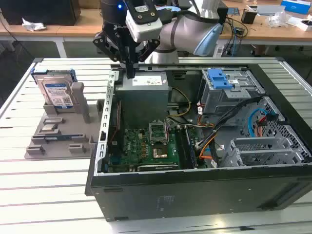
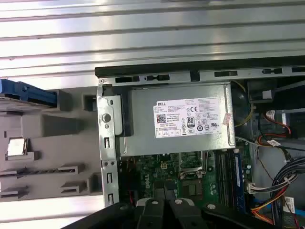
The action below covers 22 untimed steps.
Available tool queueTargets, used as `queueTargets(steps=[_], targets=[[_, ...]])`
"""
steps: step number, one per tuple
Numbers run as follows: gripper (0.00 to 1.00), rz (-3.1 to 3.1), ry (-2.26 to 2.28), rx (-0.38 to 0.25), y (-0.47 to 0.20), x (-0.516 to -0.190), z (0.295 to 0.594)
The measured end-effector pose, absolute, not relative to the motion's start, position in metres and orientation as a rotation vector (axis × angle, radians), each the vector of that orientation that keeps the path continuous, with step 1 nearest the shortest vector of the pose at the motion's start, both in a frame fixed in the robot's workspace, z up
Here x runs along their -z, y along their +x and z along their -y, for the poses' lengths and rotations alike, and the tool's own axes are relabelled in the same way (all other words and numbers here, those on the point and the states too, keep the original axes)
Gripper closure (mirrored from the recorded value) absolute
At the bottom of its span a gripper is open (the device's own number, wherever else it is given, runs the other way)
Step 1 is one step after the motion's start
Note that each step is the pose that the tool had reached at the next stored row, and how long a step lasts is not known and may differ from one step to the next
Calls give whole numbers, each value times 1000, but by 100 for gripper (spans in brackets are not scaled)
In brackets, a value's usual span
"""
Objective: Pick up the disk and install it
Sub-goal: 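Reach for the disk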
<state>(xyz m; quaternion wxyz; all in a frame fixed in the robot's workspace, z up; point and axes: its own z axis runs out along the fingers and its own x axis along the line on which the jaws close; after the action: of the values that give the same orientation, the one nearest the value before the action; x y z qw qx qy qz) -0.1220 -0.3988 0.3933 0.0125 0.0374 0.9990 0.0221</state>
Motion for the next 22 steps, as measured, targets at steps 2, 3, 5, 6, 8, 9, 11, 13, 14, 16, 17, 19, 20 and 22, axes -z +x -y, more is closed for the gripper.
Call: queueTargets(steps=[2,3,5,6,8,9,11,13,14,16,17,19,20,22], targets=[[89,-3114,116,-69,-137,-393,399],[89,-3113,117,-69,-146,-393,399],[89,-3114,116,-69,-155,-393,399],[89,-3113,117,-69,-157,-393,399],[89,-3113,117,-69,-164,-393,399],[89,-3113,117,-69,-169,-393,399],[89,-3113,116,-69,-174,-393,399],[89,-3113,117,-69,-187,-393,399],[89,-3113,117,-69,-194,-393,399],[89,-3113,117,-69,-200,-393,399],[89,-3113,117,-69,-203,-393,399],[89,-3113,116,-69,-208,-393,399],[89,-3113,117,-69,-210,-393,399],[89,-3113,117,-69,-215,-393,399]])
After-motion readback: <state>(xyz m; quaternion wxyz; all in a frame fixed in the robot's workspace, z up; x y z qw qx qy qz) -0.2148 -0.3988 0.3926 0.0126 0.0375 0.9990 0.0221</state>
